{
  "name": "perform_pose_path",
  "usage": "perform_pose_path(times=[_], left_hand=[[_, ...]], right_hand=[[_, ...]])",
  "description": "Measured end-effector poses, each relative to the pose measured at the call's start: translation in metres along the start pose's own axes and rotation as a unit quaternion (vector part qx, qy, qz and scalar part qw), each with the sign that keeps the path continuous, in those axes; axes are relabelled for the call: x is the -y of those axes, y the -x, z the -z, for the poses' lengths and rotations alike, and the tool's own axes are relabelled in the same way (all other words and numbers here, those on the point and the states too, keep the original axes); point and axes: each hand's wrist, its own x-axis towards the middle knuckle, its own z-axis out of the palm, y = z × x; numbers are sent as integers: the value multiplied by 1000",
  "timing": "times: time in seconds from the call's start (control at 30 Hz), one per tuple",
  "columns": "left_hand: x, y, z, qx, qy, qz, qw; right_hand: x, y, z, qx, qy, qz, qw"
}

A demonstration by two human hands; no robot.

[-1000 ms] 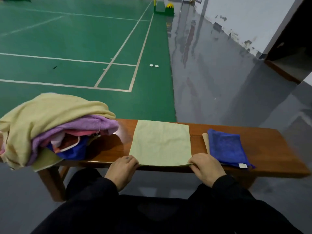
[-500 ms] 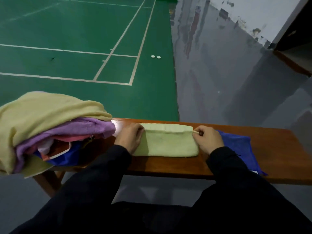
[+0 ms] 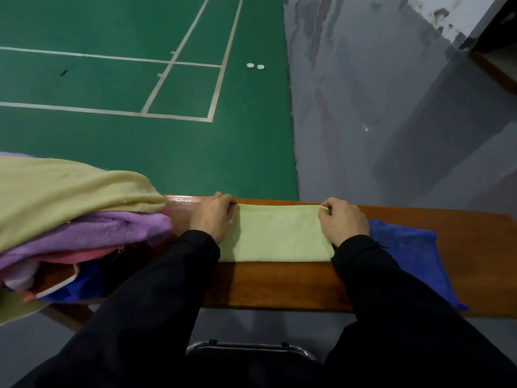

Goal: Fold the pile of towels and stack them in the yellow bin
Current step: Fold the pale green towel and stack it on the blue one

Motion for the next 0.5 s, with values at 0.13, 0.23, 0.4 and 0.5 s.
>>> perform_pose_path(times=[0.13,0.23,0.4,0.5], left_hand=[[-2,-2,-9,0,-1,-6,1000],[-2,10,-6,-31,5,-2,999],[-29,49,-18,-30,-59,-114,991],[-39,62,-43,111,-120,-81,983]], right_hand=[[1,-4,-8,-12,20,4,1000],[4,0,-8,-16,-7,4,1000],[20,30,-26,-78,-18,207,975],[26,44,-56,47,83,251,963]])
